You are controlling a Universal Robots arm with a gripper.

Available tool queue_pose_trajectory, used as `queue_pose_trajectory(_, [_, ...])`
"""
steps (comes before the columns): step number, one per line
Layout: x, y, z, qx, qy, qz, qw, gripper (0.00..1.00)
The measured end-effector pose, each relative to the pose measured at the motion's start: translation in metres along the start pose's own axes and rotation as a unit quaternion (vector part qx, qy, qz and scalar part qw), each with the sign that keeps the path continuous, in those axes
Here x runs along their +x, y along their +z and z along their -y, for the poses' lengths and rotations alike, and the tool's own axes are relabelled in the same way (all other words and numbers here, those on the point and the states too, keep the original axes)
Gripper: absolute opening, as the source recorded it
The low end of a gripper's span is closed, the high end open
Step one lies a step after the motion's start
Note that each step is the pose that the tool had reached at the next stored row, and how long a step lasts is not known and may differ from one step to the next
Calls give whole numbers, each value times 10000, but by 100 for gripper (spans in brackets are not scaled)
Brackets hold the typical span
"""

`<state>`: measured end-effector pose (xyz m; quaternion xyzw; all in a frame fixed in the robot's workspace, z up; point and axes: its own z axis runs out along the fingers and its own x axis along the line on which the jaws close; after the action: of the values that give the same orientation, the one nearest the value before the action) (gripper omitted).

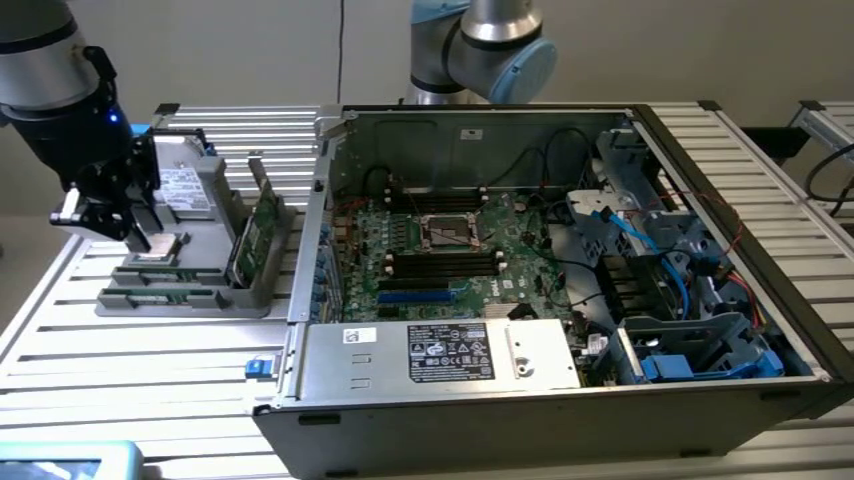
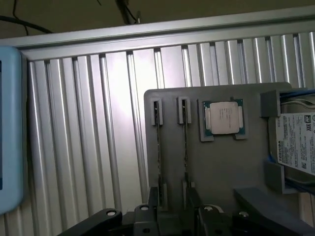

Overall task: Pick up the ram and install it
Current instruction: 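Pick up the ram and move it above insertion slot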

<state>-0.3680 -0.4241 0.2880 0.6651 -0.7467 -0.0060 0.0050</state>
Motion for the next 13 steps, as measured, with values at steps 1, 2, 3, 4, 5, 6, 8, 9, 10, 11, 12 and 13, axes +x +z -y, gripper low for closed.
queue_pose_trajectory(1, [1, 16, -1, -2, -33, -1, 10000, 36])
queue_pose_trajectory(2, [2, 31, -2, -5, -65, -1, 10000, 36])
queue_pose_trajectory(3, [3, 46, -3, -7, -98, -2, 10000, 36])
queue_pose_trajectory(4, [3, 61, -4, -9, -131, -3, 9999, 36])
queue_pose_trajectory(5, [4, 76, -4, -12, -165, -4, 9999, 36])
queue_pose_trajectory(6, [4, 89, -5, -14, -199, -5, 9998, 36])
queue_pose_trajectory(8, [4, 120, -10, -15, -253, -5, 9997, 36])
queue_pose_trajectory(9, [5, 137, -15, -16, -273, -6, 9996, 36])
queue_pose_trajectory(10, [5, 155, -19, -16, -286, -6, 9996, 36])
queue_pose_trajectory(11, [6, 173, -24, -16, -290, -7, 9996, 36])
queue_pose_trajectory(12, [7, 192, -28, -16, -290, -7, 9996, 36])
queue_pose_trajectory(13, [7, 210, -31, -16, -290, -9, 9996, 36])
